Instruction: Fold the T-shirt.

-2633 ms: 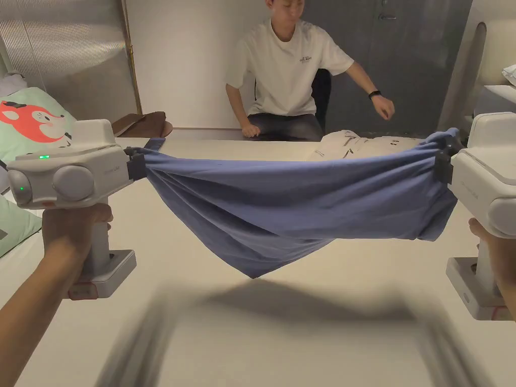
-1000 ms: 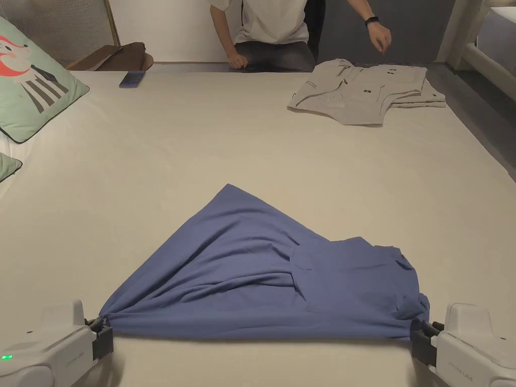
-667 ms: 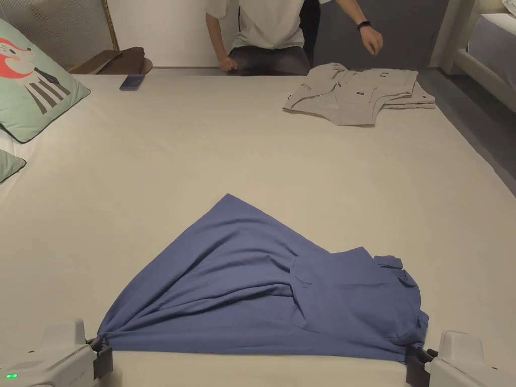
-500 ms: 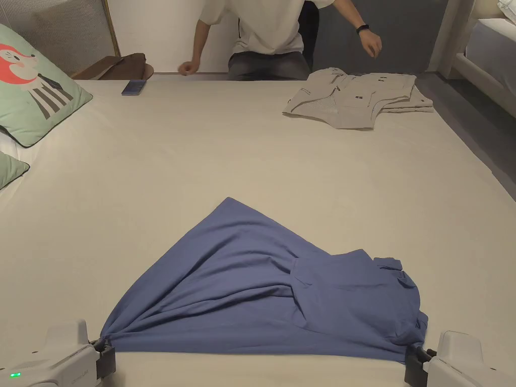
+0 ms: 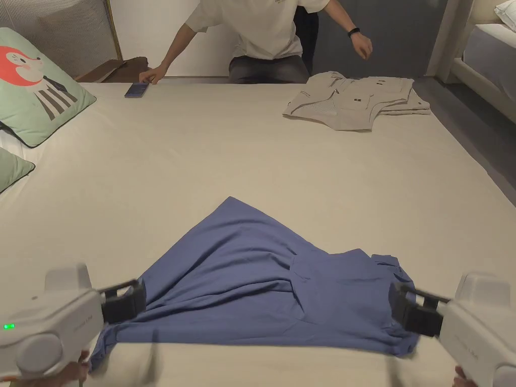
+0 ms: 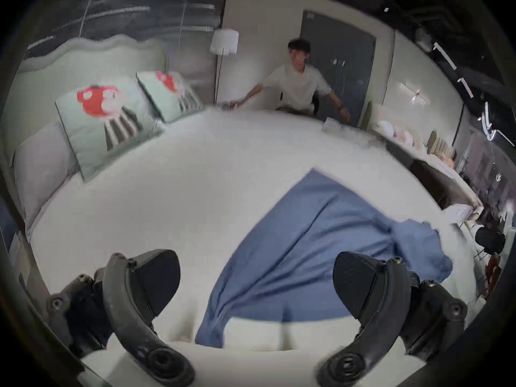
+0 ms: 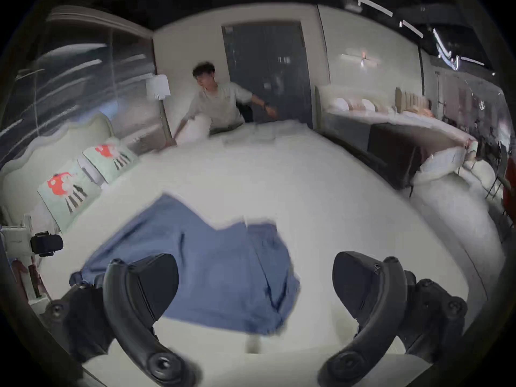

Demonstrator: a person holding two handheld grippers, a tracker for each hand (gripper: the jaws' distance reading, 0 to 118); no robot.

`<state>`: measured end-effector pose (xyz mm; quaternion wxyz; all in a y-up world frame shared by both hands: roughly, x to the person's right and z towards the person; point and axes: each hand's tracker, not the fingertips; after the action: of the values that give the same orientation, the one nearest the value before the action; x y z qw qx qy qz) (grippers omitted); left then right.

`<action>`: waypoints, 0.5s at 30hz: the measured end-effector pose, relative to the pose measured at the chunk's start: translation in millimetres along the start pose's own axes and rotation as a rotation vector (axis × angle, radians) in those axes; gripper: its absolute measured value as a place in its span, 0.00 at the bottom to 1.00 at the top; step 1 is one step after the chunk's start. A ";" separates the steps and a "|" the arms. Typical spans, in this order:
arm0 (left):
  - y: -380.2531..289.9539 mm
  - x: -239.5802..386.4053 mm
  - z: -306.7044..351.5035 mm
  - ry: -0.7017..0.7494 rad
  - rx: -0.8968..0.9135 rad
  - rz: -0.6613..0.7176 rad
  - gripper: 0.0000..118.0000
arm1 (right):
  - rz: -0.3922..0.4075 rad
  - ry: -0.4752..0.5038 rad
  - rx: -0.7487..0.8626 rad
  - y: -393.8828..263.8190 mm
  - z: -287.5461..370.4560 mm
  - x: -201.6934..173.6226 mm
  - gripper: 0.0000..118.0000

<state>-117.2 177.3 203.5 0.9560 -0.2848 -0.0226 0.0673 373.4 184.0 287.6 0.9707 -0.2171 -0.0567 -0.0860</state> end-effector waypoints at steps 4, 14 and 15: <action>45.8 27.1 36.0 -0.062 0.231 -0.005 0.93 | 0.069 0.018 0.207 56.0 26.5 -23.1 0.94; 53.5 64.9 68.7 -0.029 0.548 -0.128 0.92 | 0.157 -0.031 0.372 71.7 48.7 -59.1 0.78; 51.7 66.5 69.3 -0.026 0.544 -0.130 0.90 | 0.158 -0.032 0.379 70.1 49.9 -59.9 0.69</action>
<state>-63.0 267.0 233.5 0.9992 -0.0146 -0.0344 0.0132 324.5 276.5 294.9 0.9969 -0.0356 -0.0699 0.0063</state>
